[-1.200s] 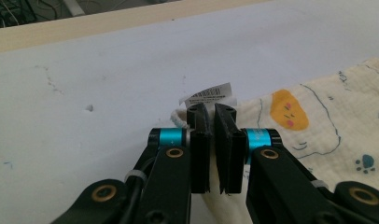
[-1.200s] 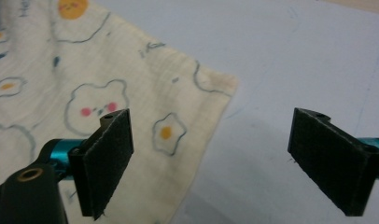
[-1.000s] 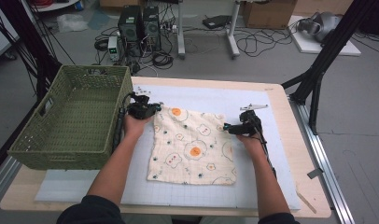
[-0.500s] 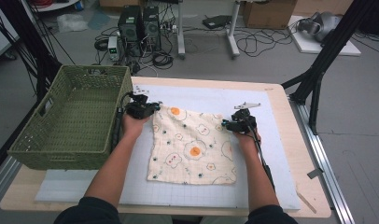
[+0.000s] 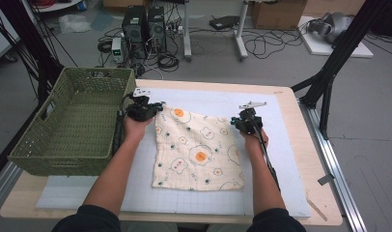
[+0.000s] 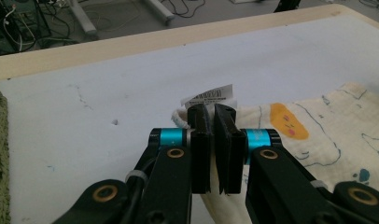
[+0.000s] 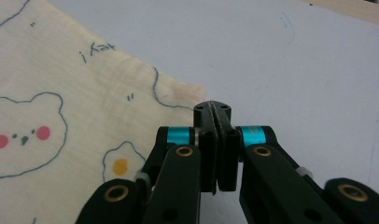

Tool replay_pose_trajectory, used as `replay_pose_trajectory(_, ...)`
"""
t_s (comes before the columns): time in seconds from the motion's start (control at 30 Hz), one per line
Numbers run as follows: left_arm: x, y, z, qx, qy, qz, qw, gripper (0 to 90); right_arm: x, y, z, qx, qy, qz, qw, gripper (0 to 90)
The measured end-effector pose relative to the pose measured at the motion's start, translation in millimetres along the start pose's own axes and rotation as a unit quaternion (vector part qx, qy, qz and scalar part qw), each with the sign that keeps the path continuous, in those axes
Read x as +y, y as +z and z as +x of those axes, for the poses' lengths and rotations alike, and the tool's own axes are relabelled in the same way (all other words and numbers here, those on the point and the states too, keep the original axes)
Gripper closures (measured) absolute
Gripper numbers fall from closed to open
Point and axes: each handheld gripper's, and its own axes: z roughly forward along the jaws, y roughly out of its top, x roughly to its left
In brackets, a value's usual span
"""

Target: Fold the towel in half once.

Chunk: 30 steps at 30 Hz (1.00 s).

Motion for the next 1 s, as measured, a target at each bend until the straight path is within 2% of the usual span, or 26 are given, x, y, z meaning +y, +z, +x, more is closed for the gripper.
replay_pose_trajectory(0.13,-0.1,0.0,0.7,0.001,-0.003,-0.003,1.0,84.9,-0.7,-0.5,-3.3,0.002,0.01,-0.006,0.9999,89.8)
replay_pose_trajectory(0.17,-0.3,0.3,0.5,0.001,-0.004,-0.002,1.0,84.8,-0.7,0.4,-3.9,0.007,0.017,-0.009,0.9998,85.5)
replay_pose_trajectory(0.2,-0.4,0.6,0.3,0.0,-0.003,-0.001,1.0,84.9,-0.2,2.6,-4.0,0.011,0.027,-0.016,0.9995,65.2)
replay_pose_trajectory(0.23,-0.5,0.6,0.2,-0.001,-0.002,0.0,1.0,84.8,0.9,5.8,-3.0,0.009,0.04,-0.016,0.999,54.8)
replay_pose_trajectory(0.3,-0.5,-0.2,0.5,-0.001,0.0,0.002,1.0,84.9,2.9,13.3,2.9,0.016,0.042,-0.013,0.9989,46.6)
replay_pose_trajectory(0.33,-0.3,-0.7,0.7,0.0,0.001,0.003,1.0,84.8,3.7,17.8,7.7,0.017,0.029,-0.005,0.9994,46.4)
replay_pose_trajectory(0.37,-0.2,-1.0,0.9,0.0,0.002,0.003,1.0,84.8,4.6,23.7,14.3,0.012,0.008,0.014,0.9998,47.8)
replay_pose_trajectory(0.4,0.0,-1.3,1.0,0.0,0.002,0.003,1.0,84.9,4.7,26.5,17.7,0.004,-0.007,0.02,0.9998,48.8)
replay_pose_trajectory(0.43,0.0,-1.3,0.7,-0.001,0.003,0.003,1.0,84.8,5.7,26.7,19.5,0.011,-0.007,0.018,0.9998,61.7)
replay_pose_trajectory(0.47,-0.1,-1.3,0.4,-0.003,0.003,0.004,1.0,84.8,6.2,26.6,19.5,0.021,-0.006,0.018,0.9996,67.7)
replay_pose_trajectory(0.5,-0.2,-1.2,0.2,-0.004,0.002,0.004,1.0,84.8,6.9,26.4,19.3,0.028,-0.011,0.02,0.9993,84.1)
replay_pose_trajectory(0.53,-0.2,-1.2,0.1,-0.004,0.002,0.003,1.0,84.9,7.8,26.2,19.8,0.036,-0.018,0.023,0.9989,85.7)
replay_pose_trajectory(0.63,0.2,-1.6,0.9,-0.005,0.0,-0.002,1.0,84.8,10.7,24.3,21.5,0.028,-0.033,0.03,0.9986,87.6)
replay_pose_trajectory(0.7,0.8,-1.8,0.5,-0.006,-0.001,-0.008,1.0,84.8,10.8,18.9,14.5,0.03,0.001,0.003,0.9996,87.7)
replay_pose_trajectory(0.73,1.3,-2.3,0.5,-0.006,-0.004,-0.011,0.9999,84.9,11.3,17.2,12.7,0.025,0.003,-0.005,0.9997,87.6)
replay_pose_trajectory(0.83,3.7,-4.9,0.1,-0.005,-0.009,-0.028,0.9995,84.8,14.8,10.8,9.5,0.016,-0.012,-0.025,0.9995,87.4)
replay_pose_trajectory(1.0,6.8,-8.9,-2.2,-0.007,-0.013,-0.049,0.9987,84.8,17.4,2.6,6.6,0.014,-0.01,-0.044,0.9989,87.3)
